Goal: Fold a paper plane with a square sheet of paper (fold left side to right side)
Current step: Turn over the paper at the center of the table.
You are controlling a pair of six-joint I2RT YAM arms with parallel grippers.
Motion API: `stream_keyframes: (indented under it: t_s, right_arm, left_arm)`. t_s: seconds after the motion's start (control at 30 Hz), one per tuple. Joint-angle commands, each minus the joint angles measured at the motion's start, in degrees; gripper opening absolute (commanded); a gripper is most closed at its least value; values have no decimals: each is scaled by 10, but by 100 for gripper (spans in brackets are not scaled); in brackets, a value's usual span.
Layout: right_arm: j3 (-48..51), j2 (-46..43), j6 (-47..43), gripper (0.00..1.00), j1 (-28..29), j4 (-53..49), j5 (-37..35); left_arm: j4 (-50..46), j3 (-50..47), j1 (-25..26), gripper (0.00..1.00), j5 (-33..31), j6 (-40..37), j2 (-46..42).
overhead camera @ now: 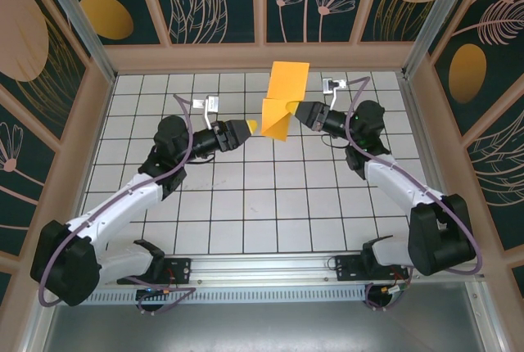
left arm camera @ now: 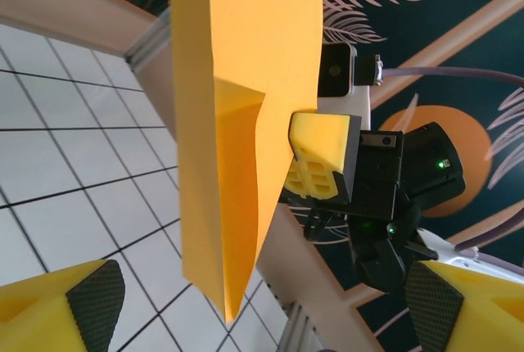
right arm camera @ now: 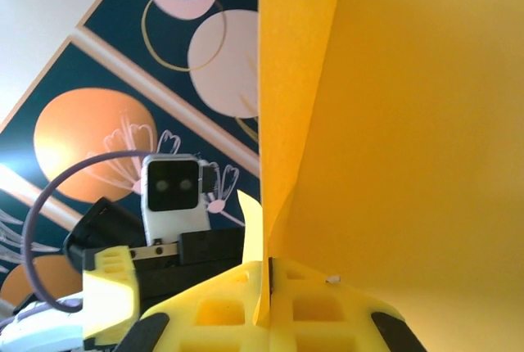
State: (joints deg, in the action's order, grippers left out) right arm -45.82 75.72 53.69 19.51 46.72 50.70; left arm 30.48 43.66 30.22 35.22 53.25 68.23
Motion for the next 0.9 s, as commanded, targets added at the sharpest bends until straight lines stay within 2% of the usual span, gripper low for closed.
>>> stream_keyframes:
  t_s: [0.0, 0.2, 0.4, 0.57, 0.7, 0.87]
  right_arm:
    - [-31, -16, 6, 0, 20, 26, 9]
    - [-49, -8, 5, 0, 50, 23, 11]
    - [-43, -5, 17, 0, 54, 39, 12]
    - [-38, -12, 8, 1, 53, 21, 7]
    - [-34, -19, -2, 2, 52, 1, 4]
    - [-27, -32, -21, 10, 44, -38, -5]
  left_arm:
    - [74, 13, 0, 88, 56, 40, 14]
    - [95, 28, 10, 72, 81, 56, 33]
    - [118, 29, 17, 45, 91, 74, 44]
    - [117, 25, 18, 26, 89, 72, 45]
    - [112, 22, 18, 17, 87, 70, 47]
    - [82, 24, 18, 5, 81, 49, 45]
